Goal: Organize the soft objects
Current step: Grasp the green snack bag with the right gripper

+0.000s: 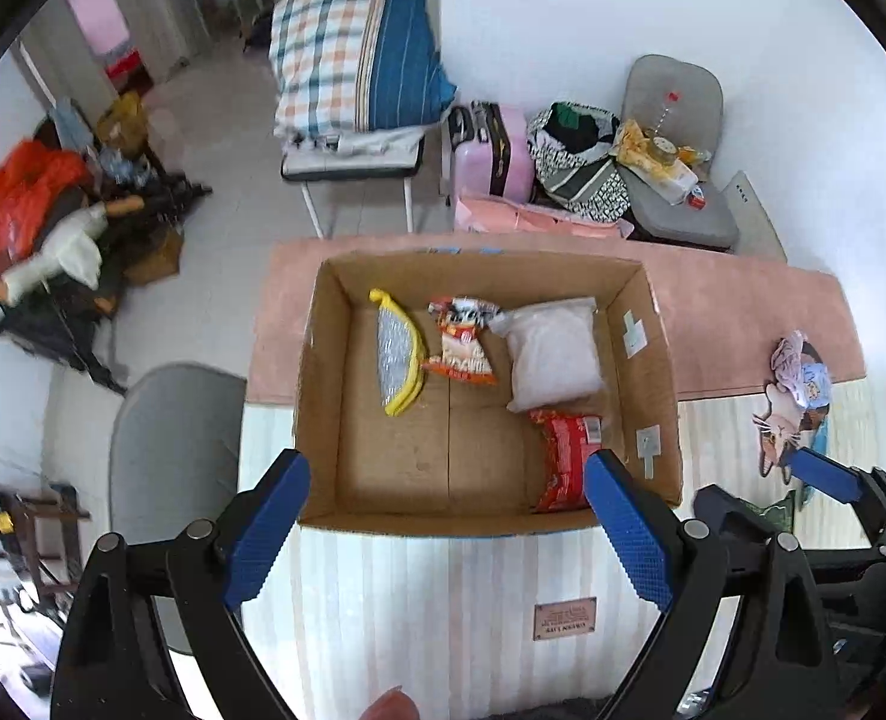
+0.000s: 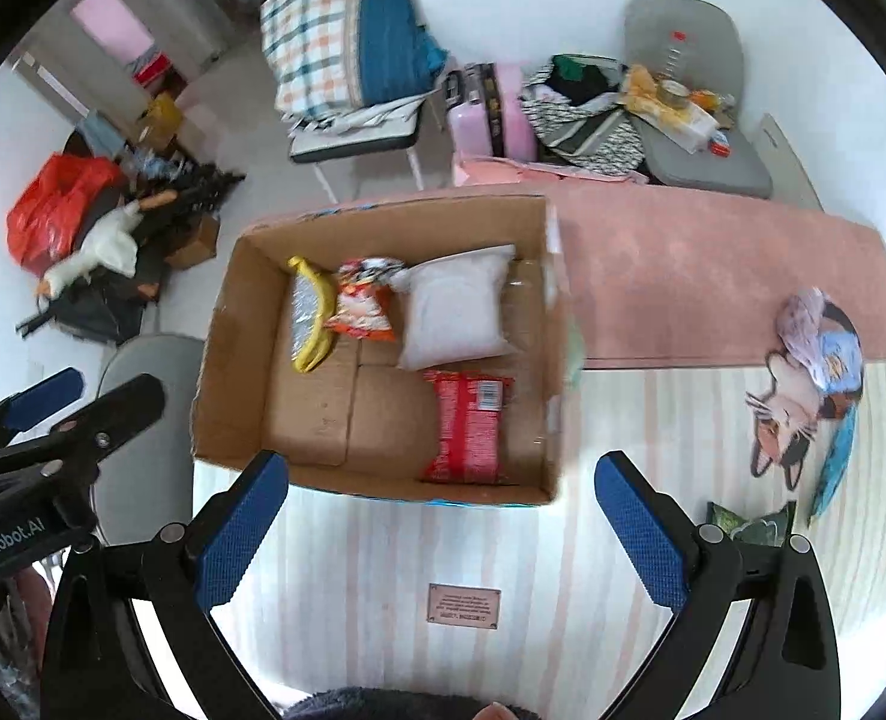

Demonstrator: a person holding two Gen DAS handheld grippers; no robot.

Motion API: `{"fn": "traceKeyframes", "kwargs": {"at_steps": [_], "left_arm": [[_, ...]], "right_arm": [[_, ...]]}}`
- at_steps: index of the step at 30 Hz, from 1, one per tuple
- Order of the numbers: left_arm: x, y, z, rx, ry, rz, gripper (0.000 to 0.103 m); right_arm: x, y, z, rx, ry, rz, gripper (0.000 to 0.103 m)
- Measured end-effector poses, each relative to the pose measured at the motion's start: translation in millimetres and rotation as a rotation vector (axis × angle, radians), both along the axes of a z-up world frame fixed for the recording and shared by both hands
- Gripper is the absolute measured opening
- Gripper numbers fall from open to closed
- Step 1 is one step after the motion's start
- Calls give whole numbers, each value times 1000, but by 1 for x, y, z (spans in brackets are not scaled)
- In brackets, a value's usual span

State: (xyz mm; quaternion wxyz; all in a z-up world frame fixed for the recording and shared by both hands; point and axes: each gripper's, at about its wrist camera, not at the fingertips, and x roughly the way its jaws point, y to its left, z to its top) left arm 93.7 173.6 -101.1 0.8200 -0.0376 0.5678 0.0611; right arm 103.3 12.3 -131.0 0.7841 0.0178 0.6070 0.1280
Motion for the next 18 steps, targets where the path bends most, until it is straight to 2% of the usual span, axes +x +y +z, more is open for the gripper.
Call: {"fn": "traceKeyframes", "kwargs": {"at_steps": [4,9,14,18], "left_arm": [[7,-44,5,74,-27,-65,93],[22,-108,-11,123,-15,-166,93],[40,-170,-49,158,52,-244,93],[54,-219,-87,196,120,-308,93]], "right_arm": [[-1,-56,-5,20,20,-122,103],[-8,-145,-31,21,74,-324,103],[-26,-248,-97,61,208,-632,103],[-47,-311,-172,138,361,-888,103]]}}
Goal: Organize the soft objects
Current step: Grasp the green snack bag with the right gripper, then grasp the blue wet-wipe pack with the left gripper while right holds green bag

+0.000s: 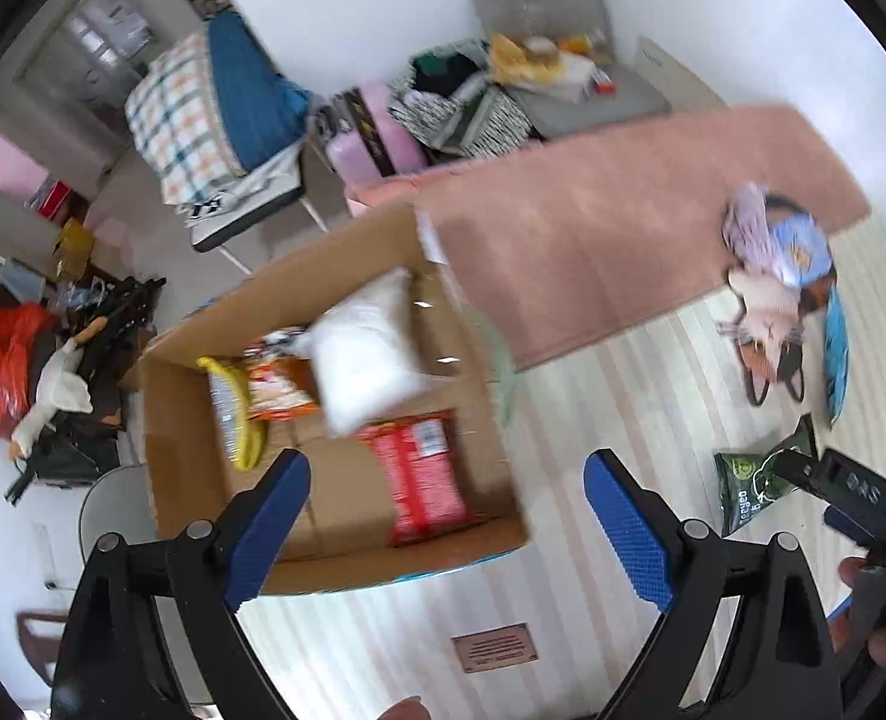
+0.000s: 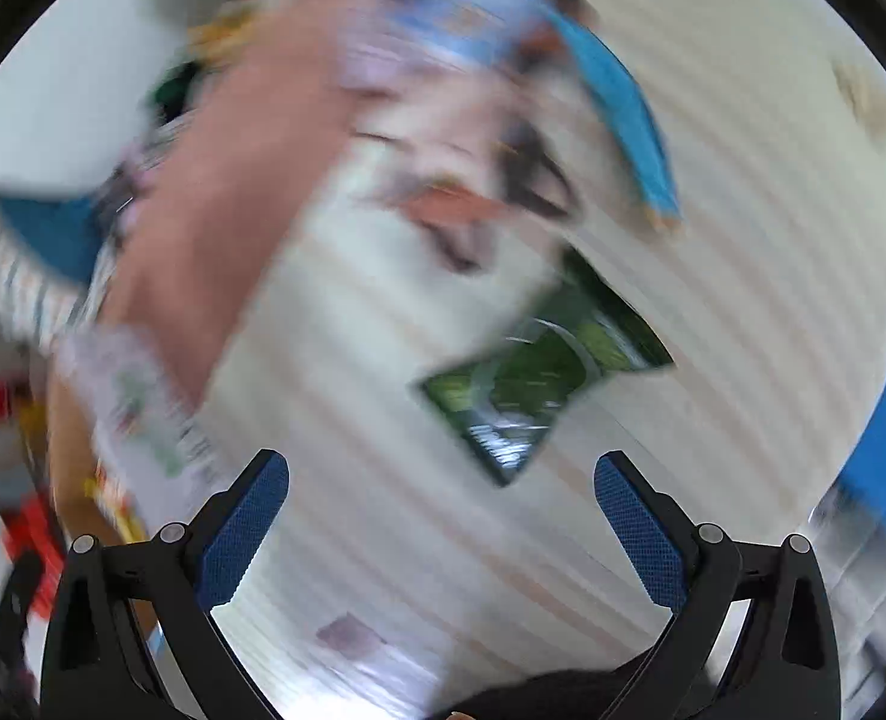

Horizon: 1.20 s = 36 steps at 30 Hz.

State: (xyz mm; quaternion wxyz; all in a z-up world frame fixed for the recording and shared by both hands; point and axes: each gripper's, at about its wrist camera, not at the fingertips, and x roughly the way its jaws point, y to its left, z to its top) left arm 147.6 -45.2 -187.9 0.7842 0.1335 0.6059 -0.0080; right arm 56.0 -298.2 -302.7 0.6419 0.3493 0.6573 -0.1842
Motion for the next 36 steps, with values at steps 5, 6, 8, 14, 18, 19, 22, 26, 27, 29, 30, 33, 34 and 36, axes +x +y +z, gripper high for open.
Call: {"fn": "traceKeyframes", "kwargs": {"at_steps": [5,6,8,14,18,19,22,26,27,29,30,33,34,36], "left_arm": [[15,-43,-32,55,56,-62,93],[19,-54,-38,70,66,-78,93],[25,-69,-45,79,80,-101,93],[58,-122,-47,55,101,-195,93],[98,-173,-51,23,121,-269,93],[110,-186,-53,11,133,-287,93],[142,-232,-59,-30,153,-364,93],[162,-306,-89,-65,274,-560,93],[162,-319,-96,-54,289,-600,93],[158,-346,-116,-25,336,-698,93],[153,-361,-130,7,361,-749,93],[144,-386,-163,54,443,-827,93],[142,-389,-170,66,454,-835,93],[138,-398,-186,102,473,-859,93]], "right_arm": [[-1,-25,-65,41,92,-93,98],[1,-25,-75,49,112,-89,93],[3,-27,-94,91,147,-83,79],[6,-36,-79,79,87,24,40],[11,-69,-56,52,23,57,40],[13,-80,-49,45,7,61,39],[29,-109,-32,18,-27,80,39],[80,-158,-25,-39,-2,152,39],[90,-169,-28,-56,17,174,39],[111,-191,-36,-75,65,208,39],[117,-201,-43,-75,88,215,39],[129,-229,-62,-49,134,221,39],[131,-232,-69,-52,150,228,39],[136,-233,-76,-60,163,236,39]]}}
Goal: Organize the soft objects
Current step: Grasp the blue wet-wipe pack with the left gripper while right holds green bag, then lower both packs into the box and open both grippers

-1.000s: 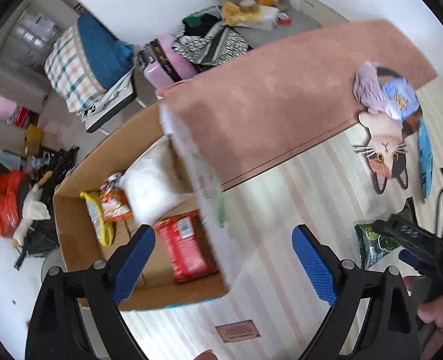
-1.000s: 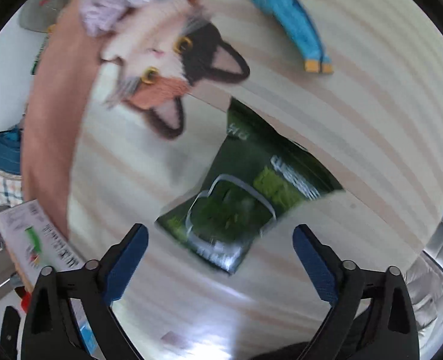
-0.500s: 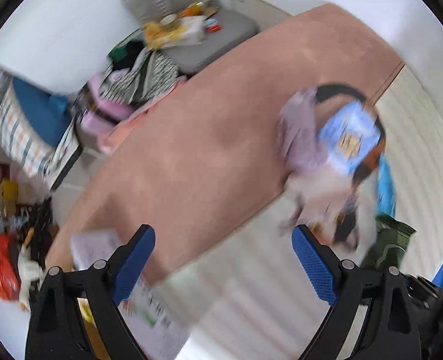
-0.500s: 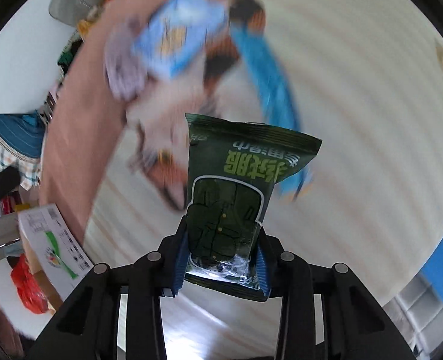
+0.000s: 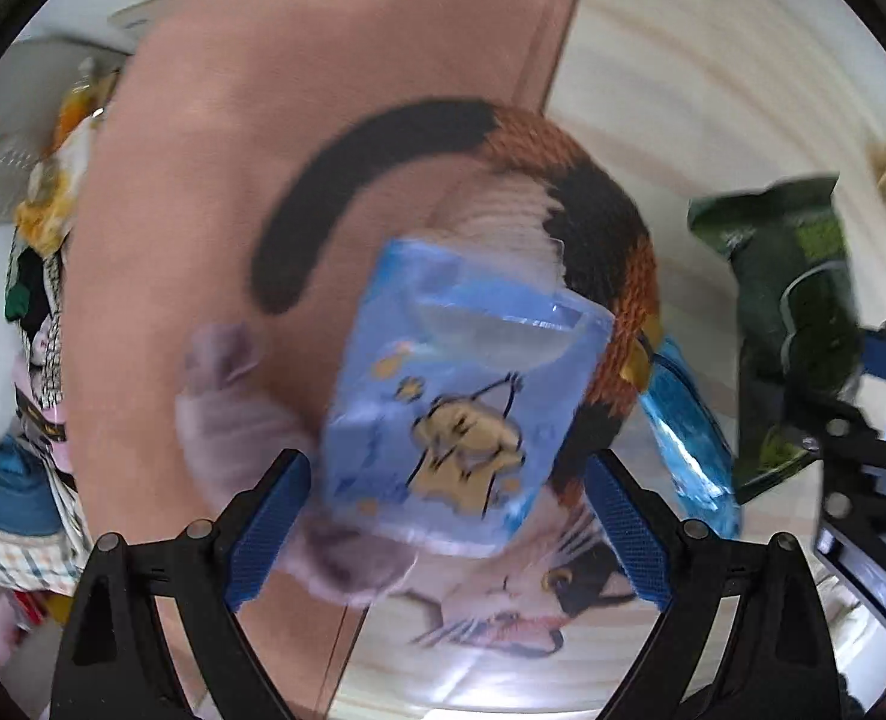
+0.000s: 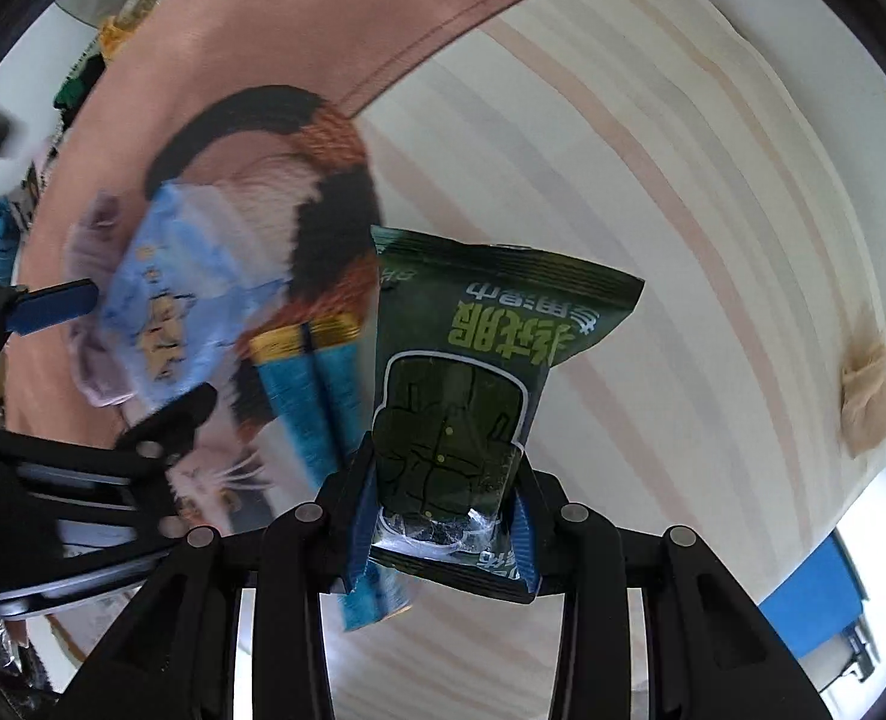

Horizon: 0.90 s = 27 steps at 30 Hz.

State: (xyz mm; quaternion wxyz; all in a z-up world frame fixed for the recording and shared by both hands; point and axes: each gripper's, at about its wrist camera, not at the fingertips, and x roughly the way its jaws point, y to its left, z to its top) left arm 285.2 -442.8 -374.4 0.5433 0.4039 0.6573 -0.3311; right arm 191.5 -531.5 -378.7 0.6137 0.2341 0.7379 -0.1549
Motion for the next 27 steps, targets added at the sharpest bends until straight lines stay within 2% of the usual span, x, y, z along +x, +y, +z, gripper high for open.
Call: {"fn": "traceKeyframes", "kwargs": {"at_steps": [3,5,6,7,9,14,19,21,23,27], "left_arm": [[-7,-6,-18,41,-34,-39,93],[-8,-7,-17,13,-36,-36,83],[-6,-5,-12,-17,-16,-4,63],[-4,-4,-8,-30,-10,19,51],[-3,1,1,-47,-27,48,42],[-7,33,31,-115,-7,162,39],[-12,93,85,-227,-15,349,40],[-18,131,110,-277,-23,450,40],[-21,161,132,-295,-50,523,40],[-50,256,181,-358,-90,705,40]], "right_arm": [[0,3,-9,7,7,4,39],[0,3,-9,6,2,7,39],[-1,3,-9,6,-1,7,39],[-2,2,-8,7,-3,6,39],[-4,3,-7,7,-6,7,39],[-9,3,14,5,-35,26,38],[-10,33,52,15,-104,75,38],[-9,53,72,22,-137,109,38],[-7,81,91,32,-169,154,38],[-2,156,131,73,-240,262,38]]}}
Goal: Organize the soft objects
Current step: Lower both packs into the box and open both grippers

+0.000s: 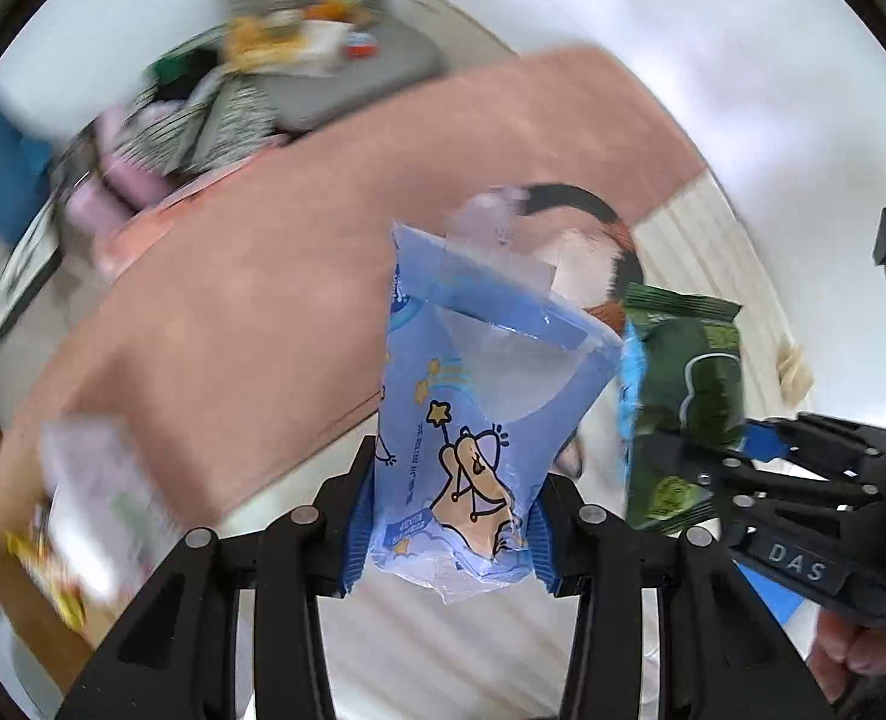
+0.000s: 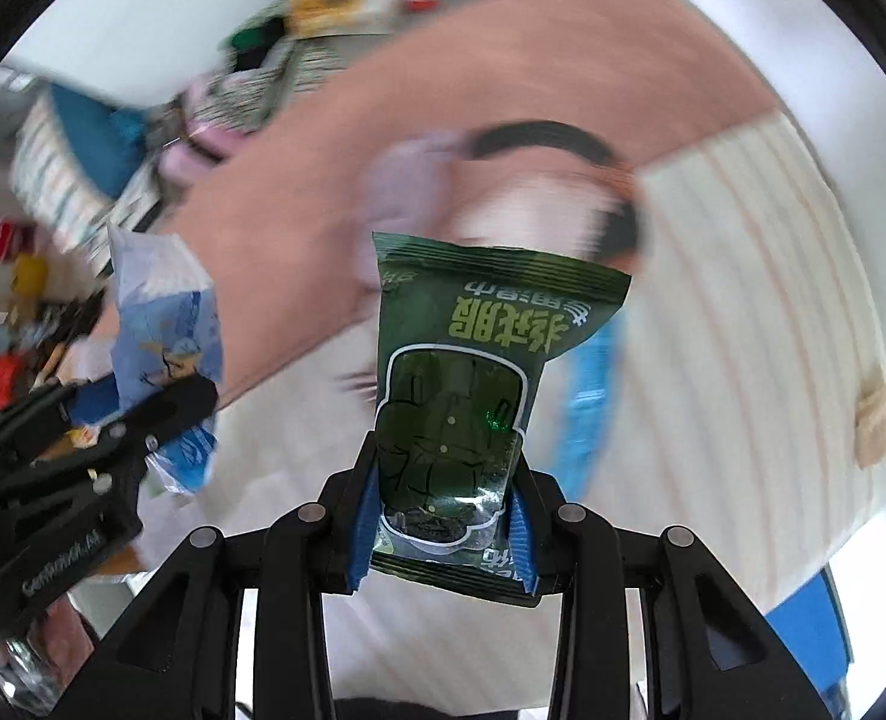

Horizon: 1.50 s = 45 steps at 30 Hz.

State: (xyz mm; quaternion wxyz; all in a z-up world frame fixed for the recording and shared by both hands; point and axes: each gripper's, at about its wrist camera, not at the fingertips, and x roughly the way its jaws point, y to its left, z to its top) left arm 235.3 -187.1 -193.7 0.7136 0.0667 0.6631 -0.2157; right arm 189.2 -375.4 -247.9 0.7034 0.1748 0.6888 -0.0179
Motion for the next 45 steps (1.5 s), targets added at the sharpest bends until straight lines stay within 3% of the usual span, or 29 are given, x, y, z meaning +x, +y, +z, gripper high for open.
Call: {"fn": "traceKeyframes", "kwargs": {"at_steps": [6,9,13,18,24,33,35,36,37,39,42,45], "left_arm": [[-28,149,48,-22,-41,227,40],[-43,236,48,-18,-28,346,40],[-60,323,23,10,37,477,40],[-67,402,-38,-21,202,593,40],[-61,423,-105,-44,342,623,40],[-64,427,-154,-61,470,606,43],[-67,429,-157,-61,489,615,46],[-69,429,-156,-56,497,618,47],[-66,425,-158,-53,495,618,51],[-68,426,-150,-43,470,625,65],[-70,427,-134,-8,416,614,75],[-72,426,-116,7,371,605,79]], "right_arm": [[-4,150,47,99,-71,193,38],[-10,225,56,140,-75,285,38],[-17,335,46,182,-43,414,38],[-18,426,9,162,24,503,38],[-12,479,-49,102,105,545,38],[-9,505,-94,36,182,576,38],[-9,512,-99,37,203,588,40],[-8,513,-99,32,211,592,50],[-7,513,-99,24,210,595,70],[-5,512,-93,-1,193,605,80],[-4,503,-78,-4,181,593,81],[-1,487,-65,-19,172,587,81]]}}
